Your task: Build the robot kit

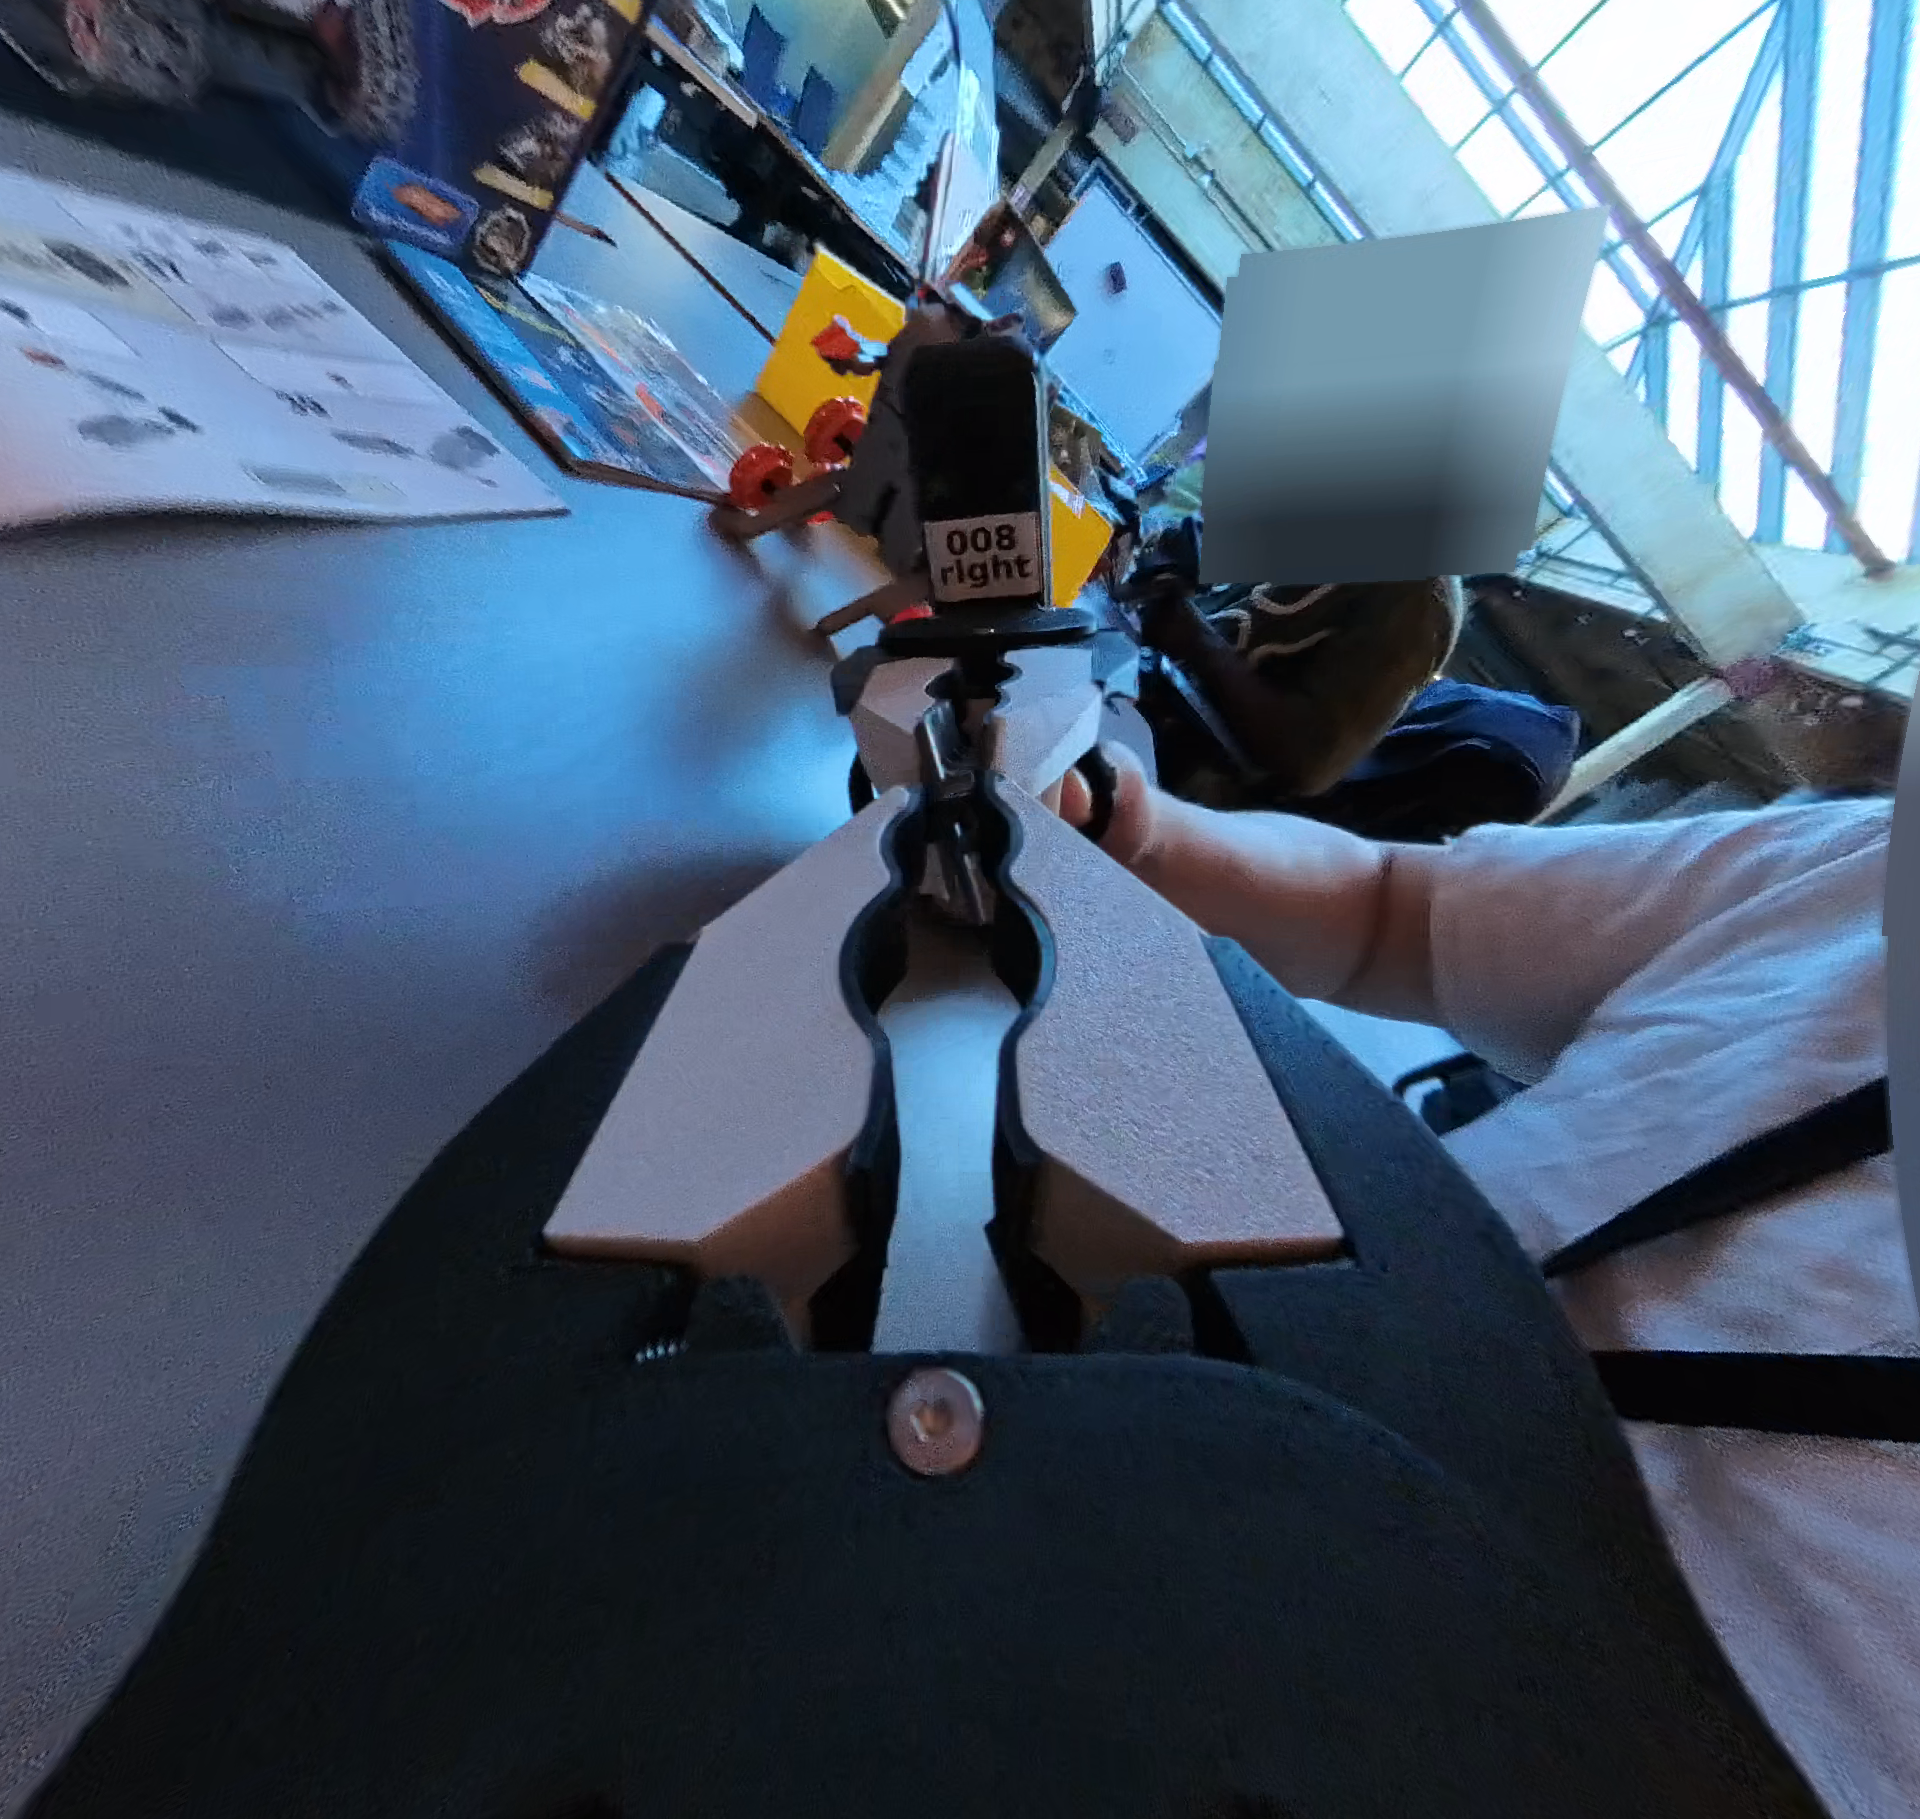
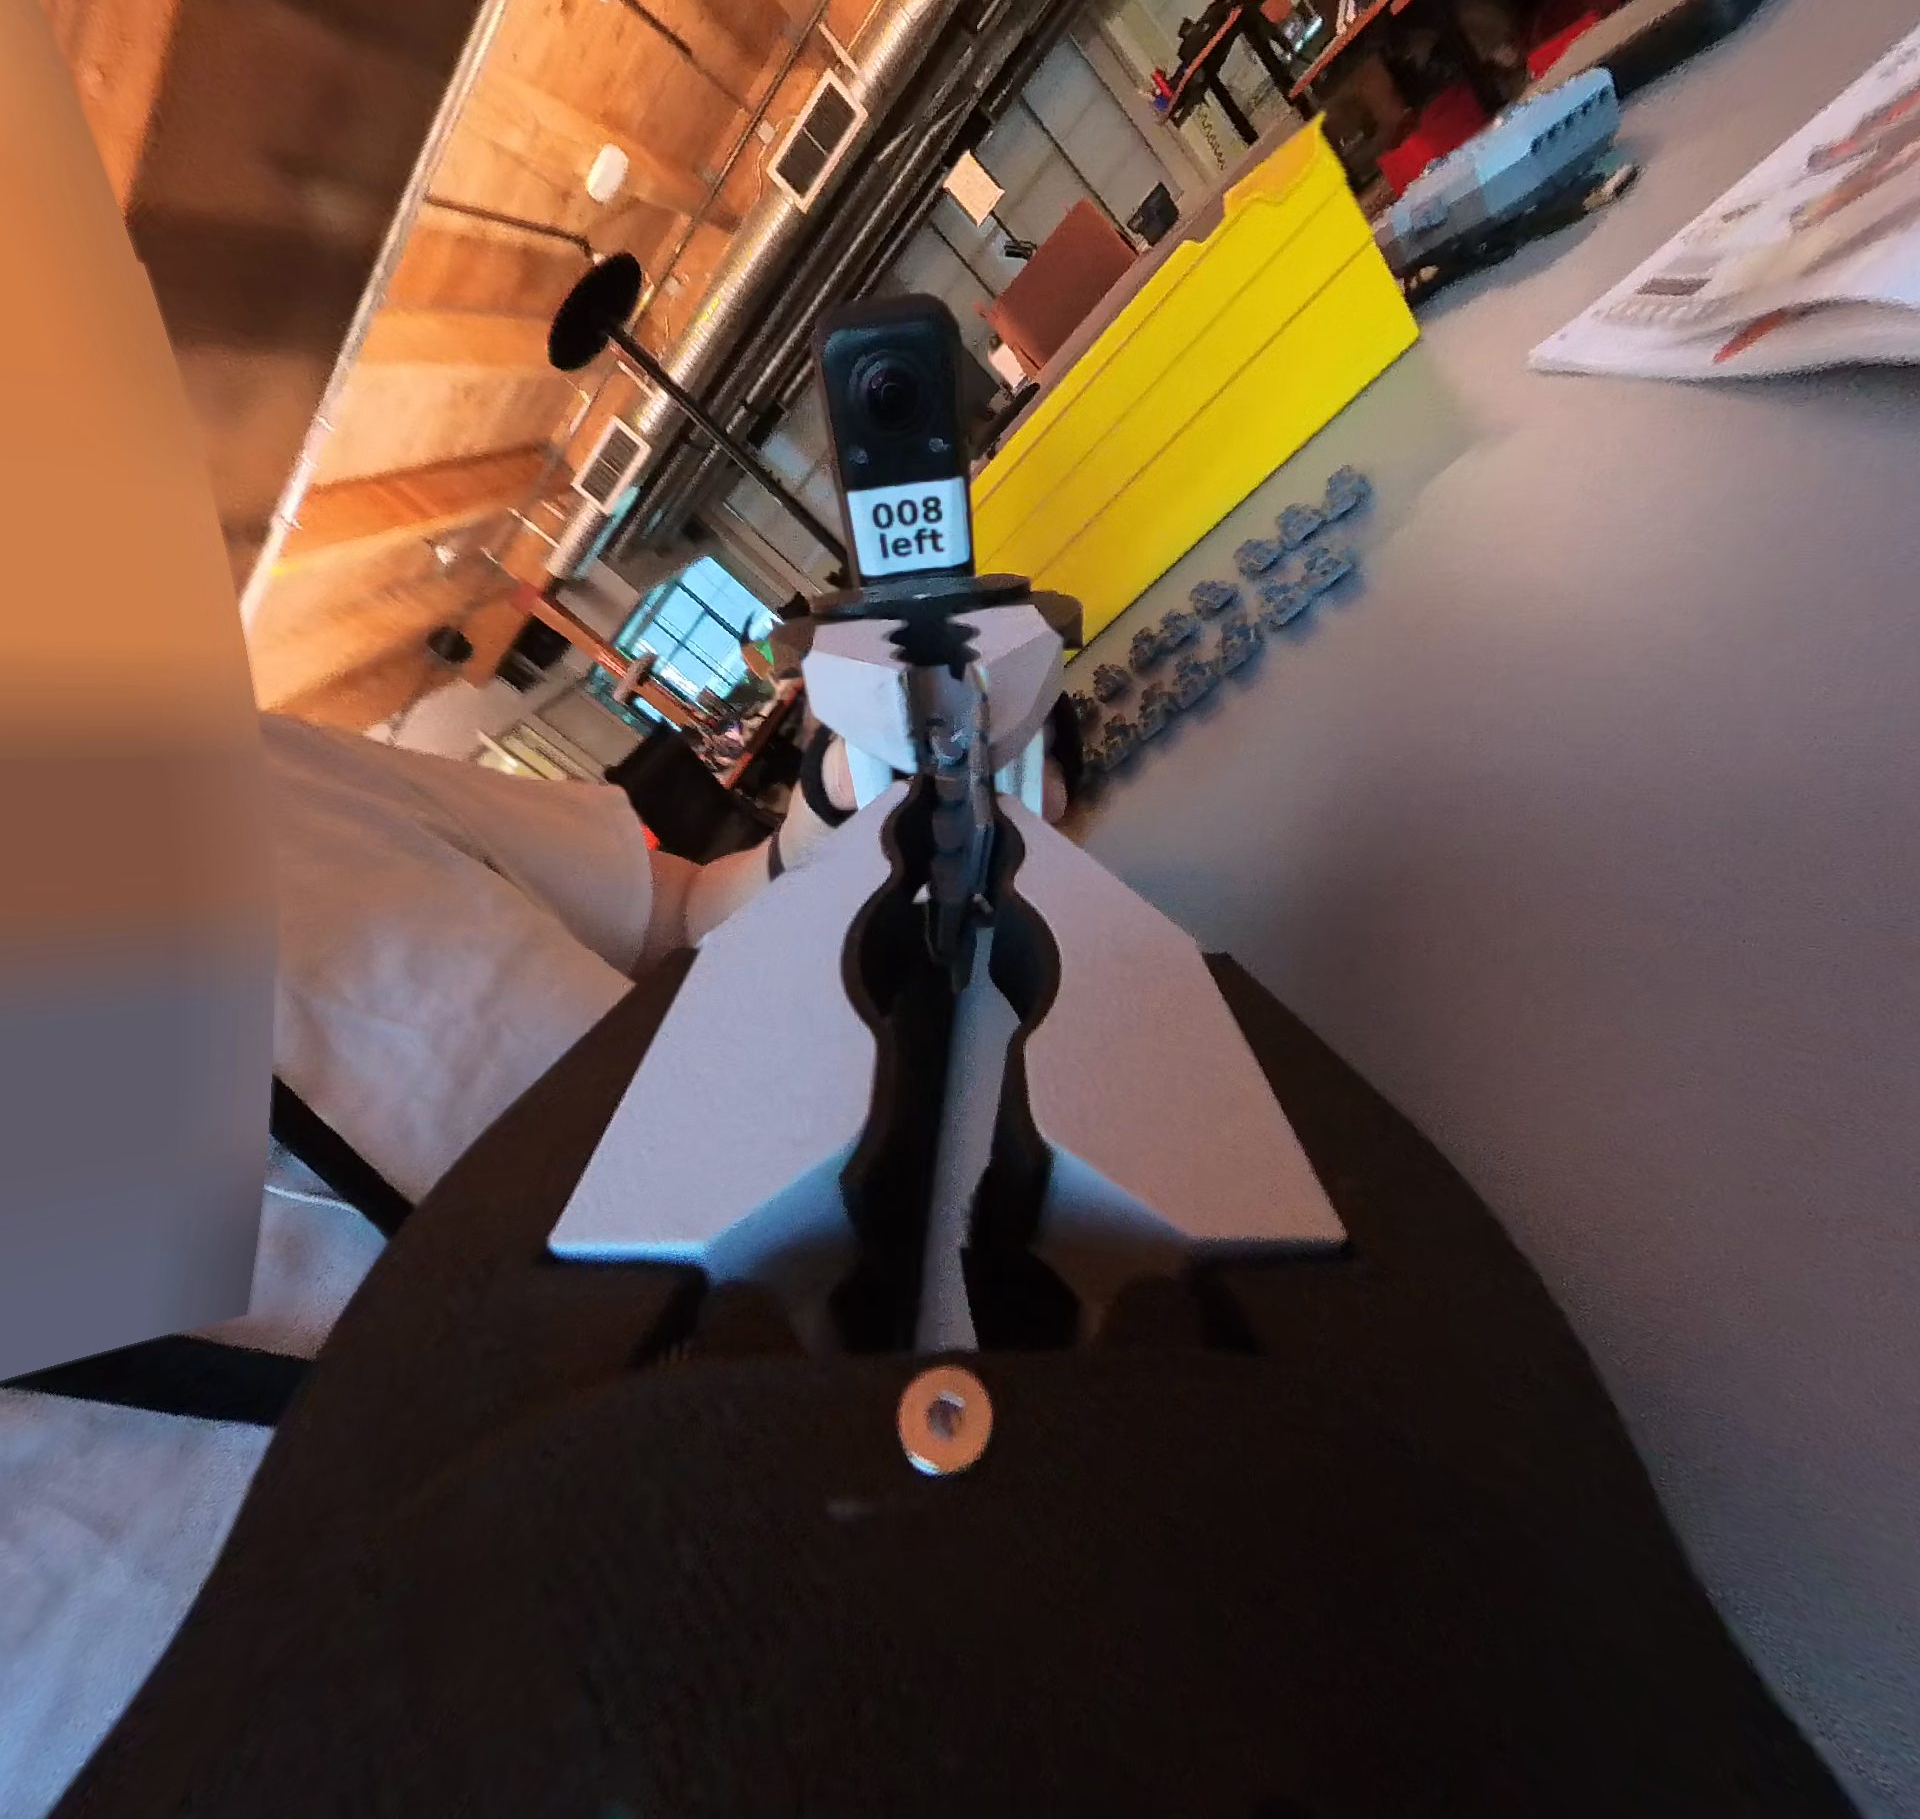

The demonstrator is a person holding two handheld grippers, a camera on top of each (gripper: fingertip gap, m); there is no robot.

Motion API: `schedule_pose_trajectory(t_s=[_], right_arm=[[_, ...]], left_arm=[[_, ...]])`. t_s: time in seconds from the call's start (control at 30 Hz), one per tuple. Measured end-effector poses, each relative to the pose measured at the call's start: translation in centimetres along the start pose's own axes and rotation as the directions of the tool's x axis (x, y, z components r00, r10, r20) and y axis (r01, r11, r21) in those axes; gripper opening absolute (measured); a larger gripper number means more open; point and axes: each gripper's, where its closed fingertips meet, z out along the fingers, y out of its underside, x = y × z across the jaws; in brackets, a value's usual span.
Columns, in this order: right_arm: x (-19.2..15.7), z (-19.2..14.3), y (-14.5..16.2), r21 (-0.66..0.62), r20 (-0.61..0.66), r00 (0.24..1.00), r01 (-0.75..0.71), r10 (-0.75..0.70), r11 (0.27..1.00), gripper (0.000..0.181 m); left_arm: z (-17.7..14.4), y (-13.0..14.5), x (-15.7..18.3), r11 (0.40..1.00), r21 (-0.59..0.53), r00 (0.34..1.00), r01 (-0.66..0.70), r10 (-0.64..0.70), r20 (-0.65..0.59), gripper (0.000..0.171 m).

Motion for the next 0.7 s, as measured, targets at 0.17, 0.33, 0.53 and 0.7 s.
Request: schedule_pose_trajectory(t_s=[0.17,0.33,0.53,0.7], right_arm=[[0.2,0.0,0.0,0.006,-0.009,0.999,-0.038,0.038,0.999,0.005],[0.7,-0.3,-0.5,0.045,-0.027,0.998,-0.06,0.061,0.997,0.005],[0.8,-0.8,-1.2,0.085,-0.008,0.996,-0.086,0.087,0.993,0.005],[0.7,-0.4,-0.9,0.065,-0.014,0.998,-0.062,0.063,0.996,0.005]], left_arm=[[-0.1,0.2,-0.6,0.999,-0.011,0.999,0.049,-0.049,0.012,0.017],[-0.4,0.2,-0.2,0.992,-0.013,0.991,0.122,-0.122,-0.047,0.012],[-0.3,0.0,-0.2,0.989,-0.008,0.987,0.149,-0.149,-0.058,0.015],[-0.2,0.0,-0.3,0.991,-0.01,0.99,0.135,-0.136,-0.047,0.006]])
